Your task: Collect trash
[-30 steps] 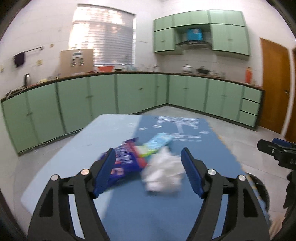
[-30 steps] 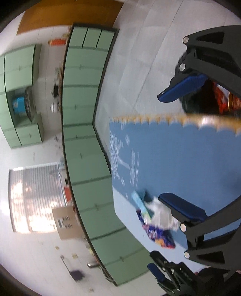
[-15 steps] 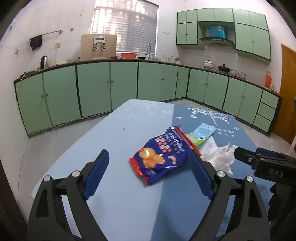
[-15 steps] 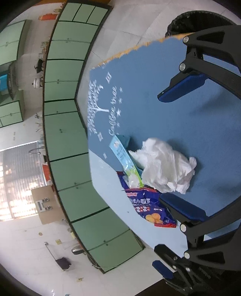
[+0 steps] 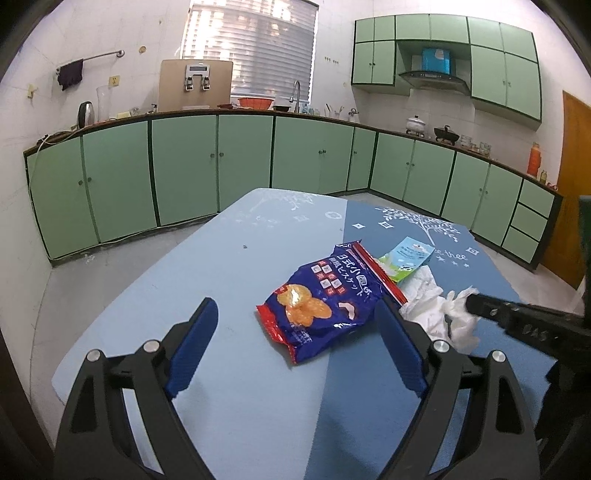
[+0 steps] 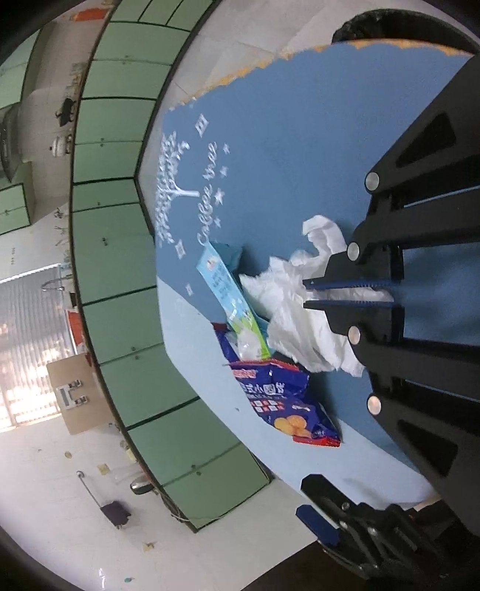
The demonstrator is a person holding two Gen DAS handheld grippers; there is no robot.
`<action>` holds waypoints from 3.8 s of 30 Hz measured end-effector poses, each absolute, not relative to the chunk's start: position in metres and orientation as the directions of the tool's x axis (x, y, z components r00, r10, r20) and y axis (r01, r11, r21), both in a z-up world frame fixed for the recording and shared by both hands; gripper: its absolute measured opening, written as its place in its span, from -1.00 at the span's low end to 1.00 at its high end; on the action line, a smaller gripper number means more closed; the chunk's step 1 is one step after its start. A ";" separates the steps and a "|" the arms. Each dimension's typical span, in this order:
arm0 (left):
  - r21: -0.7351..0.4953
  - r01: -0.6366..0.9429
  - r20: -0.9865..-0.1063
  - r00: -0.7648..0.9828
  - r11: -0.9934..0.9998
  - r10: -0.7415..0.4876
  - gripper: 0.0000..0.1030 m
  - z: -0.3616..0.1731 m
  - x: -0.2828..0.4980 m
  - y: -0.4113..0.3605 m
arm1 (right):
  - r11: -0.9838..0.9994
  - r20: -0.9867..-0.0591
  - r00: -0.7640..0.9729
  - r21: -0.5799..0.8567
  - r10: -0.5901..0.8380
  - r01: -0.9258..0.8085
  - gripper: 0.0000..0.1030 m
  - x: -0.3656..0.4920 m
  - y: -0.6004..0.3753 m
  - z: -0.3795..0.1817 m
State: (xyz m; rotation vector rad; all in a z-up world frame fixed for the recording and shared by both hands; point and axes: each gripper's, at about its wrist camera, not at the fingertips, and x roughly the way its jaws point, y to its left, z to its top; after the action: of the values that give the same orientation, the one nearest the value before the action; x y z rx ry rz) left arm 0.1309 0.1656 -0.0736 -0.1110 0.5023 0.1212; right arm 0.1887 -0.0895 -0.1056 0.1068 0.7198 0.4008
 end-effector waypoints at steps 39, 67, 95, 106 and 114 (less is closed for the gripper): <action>-0.099 0.038 -0.496 0.865 0.994 -0.082 0.62 -0.081 0.153 0.062 | 0.977 -0.614 0.761 0.163 0.211 -0.140 -0.81 0.181 -0.178 -0.098; -0.101 0.017 -0.618 0.783 0.995 -0.076 -1.00 -0.106 0.194 0.034 | 0.972 -0.600 0.769 0.199 0.221 -0.124 -0.81 0.173 -0.199 -0.112; -0.093 -0.006 -0.709 0.703 0.996 -0.062 -0.75 -0.120 0.210 0.037 | 0.965 -0.578 0.777 0.213 0.251 -0.153 -0.81 0.168 -0.201 -0.107; -0.124 0.030 -0.573 0.814 0.992 -0.096 -1.00 -0.093 0.174 0.038 | 0.965 -0.563 0.788 0.210 0.249 -0.155 -0.81 0.164 -0.203 -0.100; -0.138 0.056 -0.553 0.824 0.989 -0.124 -1.00 -0.085 0.145 0.046 | 0.965 -0.565 0.786 0.212 0.250 -0.155 -0.81 0.162 -0.204 -0.102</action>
State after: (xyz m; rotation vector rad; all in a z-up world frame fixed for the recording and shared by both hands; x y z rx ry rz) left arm 0.1451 0.0465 -0.0852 -0.1174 0.5953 -0.0960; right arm 0.1621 -0.2038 -0.1019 0.1579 0.6303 0.2193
